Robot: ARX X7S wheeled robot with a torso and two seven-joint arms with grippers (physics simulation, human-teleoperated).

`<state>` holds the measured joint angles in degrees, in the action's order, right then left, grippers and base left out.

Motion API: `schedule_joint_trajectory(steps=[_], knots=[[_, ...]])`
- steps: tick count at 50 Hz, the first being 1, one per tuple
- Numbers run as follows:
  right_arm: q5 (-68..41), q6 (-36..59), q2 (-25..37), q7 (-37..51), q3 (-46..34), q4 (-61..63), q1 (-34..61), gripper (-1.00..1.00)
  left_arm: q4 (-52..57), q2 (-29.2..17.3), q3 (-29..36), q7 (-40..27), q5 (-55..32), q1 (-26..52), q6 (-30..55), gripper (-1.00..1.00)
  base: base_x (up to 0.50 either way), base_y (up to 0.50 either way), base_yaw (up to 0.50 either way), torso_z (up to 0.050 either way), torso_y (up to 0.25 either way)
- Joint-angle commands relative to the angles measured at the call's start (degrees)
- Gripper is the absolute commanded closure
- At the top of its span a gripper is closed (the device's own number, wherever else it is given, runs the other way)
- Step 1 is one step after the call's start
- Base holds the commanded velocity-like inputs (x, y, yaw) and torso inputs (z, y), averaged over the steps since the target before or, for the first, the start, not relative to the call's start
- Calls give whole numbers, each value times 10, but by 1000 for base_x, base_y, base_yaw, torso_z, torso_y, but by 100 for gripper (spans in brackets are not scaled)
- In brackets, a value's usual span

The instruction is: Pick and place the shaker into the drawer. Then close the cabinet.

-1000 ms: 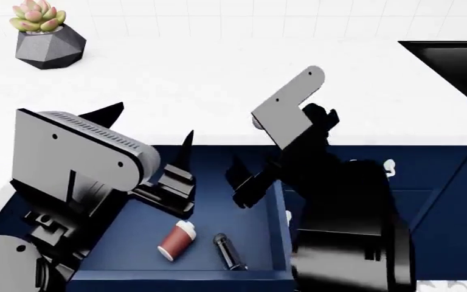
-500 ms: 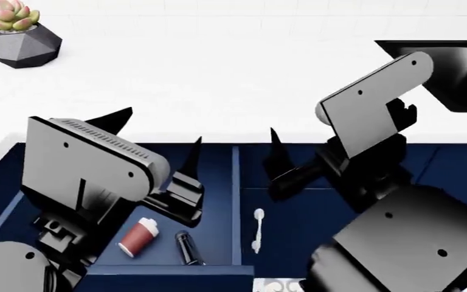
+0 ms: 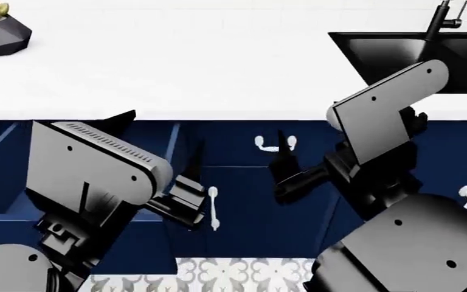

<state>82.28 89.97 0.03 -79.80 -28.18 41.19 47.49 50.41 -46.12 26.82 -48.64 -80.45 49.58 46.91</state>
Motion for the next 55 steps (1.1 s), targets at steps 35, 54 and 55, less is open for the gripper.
schedule_joint_trajectory(steps=[35,54,55], knots=[[-540,-175,2,480,197,-138,-72,-100,-151,113,126,109,293,-184,-117,-100,-274,-302,0,0,0],[-796,-551,6,750,283,-650,-132,-100,-686,288,204,188,522,-233,-359,-100,0,0,0,0,0],[-804,-564,5,759,283,-664,-136,-100,-715,294,203,190,531,-236,-379,-100,0,0,0,0,0]])
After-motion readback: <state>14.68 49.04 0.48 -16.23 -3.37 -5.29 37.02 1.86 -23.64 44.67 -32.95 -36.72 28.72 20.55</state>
